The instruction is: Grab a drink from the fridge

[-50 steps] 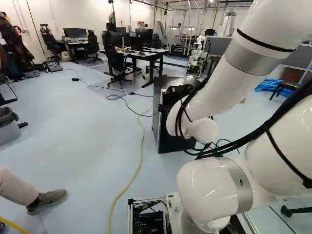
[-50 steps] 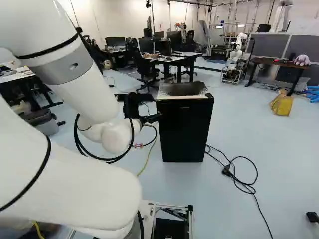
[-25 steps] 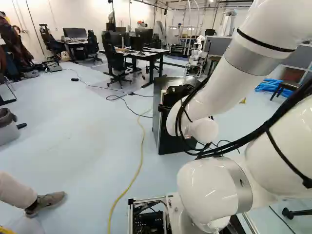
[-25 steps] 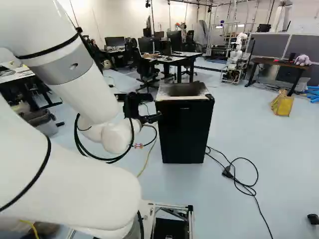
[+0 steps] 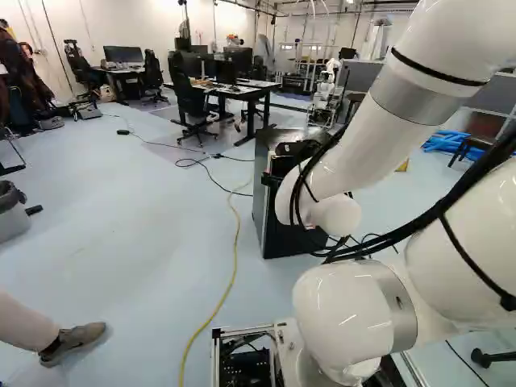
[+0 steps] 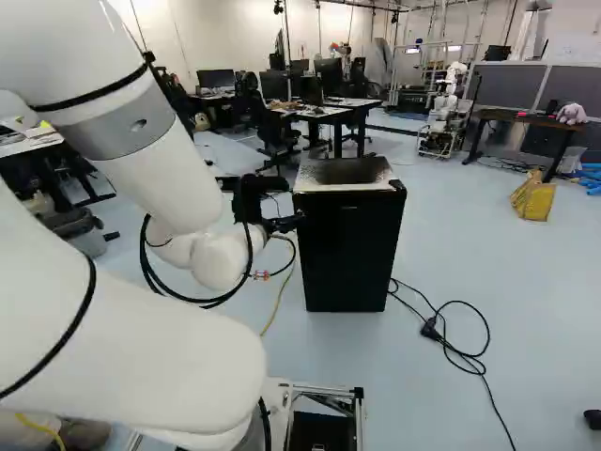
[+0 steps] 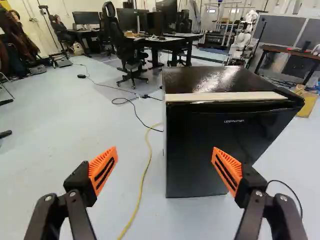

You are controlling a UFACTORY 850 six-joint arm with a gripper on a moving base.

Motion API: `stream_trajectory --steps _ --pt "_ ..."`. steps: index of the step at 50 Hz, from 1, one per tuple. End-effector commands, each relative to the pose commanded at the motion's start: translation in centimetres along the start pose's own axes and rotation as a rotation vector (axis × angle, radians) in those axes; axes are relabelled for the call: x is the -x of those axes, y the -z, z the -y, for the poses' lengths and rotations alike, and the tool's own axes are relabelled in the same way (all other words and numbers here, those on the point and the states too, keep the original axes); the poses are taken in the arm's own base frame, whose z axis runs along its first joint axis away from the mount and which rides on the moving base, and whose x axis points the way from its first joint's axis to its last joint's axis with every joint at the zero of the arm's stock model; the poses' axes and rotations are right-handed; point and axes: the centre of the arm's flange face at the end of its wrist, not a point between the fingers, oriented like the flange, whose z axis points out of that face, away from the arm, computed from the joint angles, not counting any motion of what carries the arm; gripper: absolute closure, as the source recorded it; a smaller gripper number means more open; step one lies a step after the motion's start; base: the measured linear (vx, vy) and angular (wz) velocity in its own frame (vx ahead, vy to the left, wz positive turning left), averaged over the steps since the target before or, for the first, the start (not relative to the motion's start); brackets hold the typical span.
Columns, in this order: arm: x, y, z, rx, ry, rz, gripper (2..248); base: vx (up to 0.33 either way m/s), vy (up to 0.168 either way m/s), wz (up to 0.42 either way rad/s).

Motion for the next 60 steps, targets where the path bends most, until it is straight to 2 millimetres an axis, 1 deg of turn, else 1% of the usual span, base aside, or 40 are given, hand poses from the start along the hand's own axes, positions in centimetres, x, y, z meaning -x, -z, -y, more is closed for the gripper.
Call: stream_trajectory --steps 60 --pt "0.00 0.00 0.00 0.000 0.000 0.000 3 0.003 0.002 -0.001"
